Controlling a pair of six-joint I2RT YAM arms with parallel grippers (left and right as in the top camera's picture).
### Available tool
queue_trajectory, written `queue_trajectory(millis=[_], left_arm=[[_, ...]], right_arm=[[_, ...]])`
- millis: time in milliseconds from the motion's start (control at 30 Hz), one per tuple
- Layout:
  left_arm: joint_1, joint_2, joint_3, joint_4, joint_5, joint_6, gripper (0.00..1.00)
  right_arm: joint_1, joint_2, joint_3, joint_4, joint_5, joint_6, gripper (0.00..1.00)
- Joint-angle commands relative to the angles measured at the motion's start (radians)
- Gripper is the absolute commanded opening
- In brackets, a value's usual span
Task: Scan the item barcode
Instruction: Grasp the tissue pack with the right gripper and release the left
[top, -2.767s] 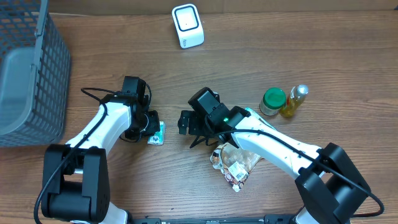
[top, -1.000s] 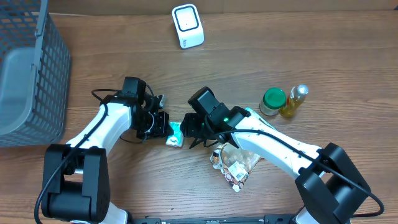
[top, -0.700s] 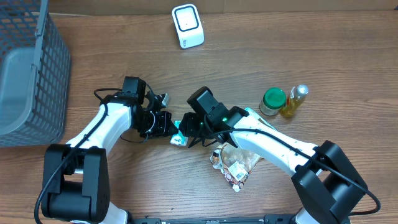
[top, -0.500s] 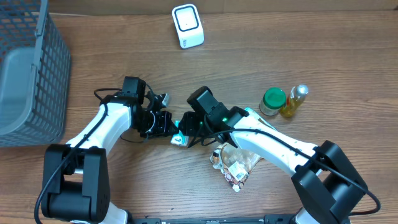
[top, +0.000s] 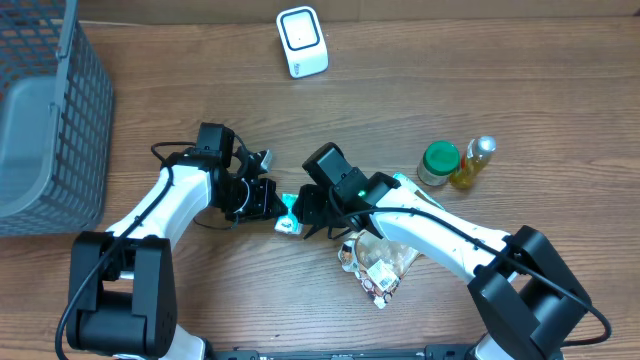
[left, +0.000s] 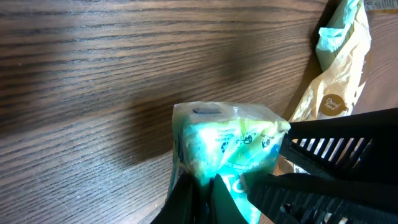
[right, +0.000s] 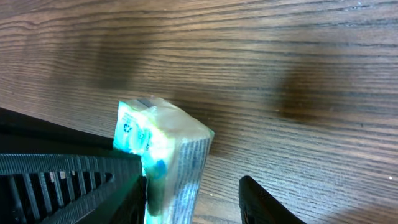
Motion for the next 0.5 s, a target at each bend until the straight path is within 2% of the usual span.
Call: queue_trajectory(millis=[0,167,333,467], left_arm=[[0.0,-0.007,-0.009,0.004,0.023,0.023,0.04],[0.0,-0.007,-0.009,0.004,0.033,0.023,0.04],[0.0,-0.007,-0.009,0.005,0.131,0.062,0.04],[0.0,-0.007,-0.009,0.008,0.139,0.068,0.04]], right_arm=[[0.0,0.008,-0.008,0.002,-0.002,0.01,0.46],[0.0,0.008,-0.008,-0.006,-0.004,0.012,0.46],[0.0,0.008,-0.011,-0.006,-0.006,0.037,0.46],[0.0,0.008,-0.011,-0.006,-0.006,0.037,0.45]])
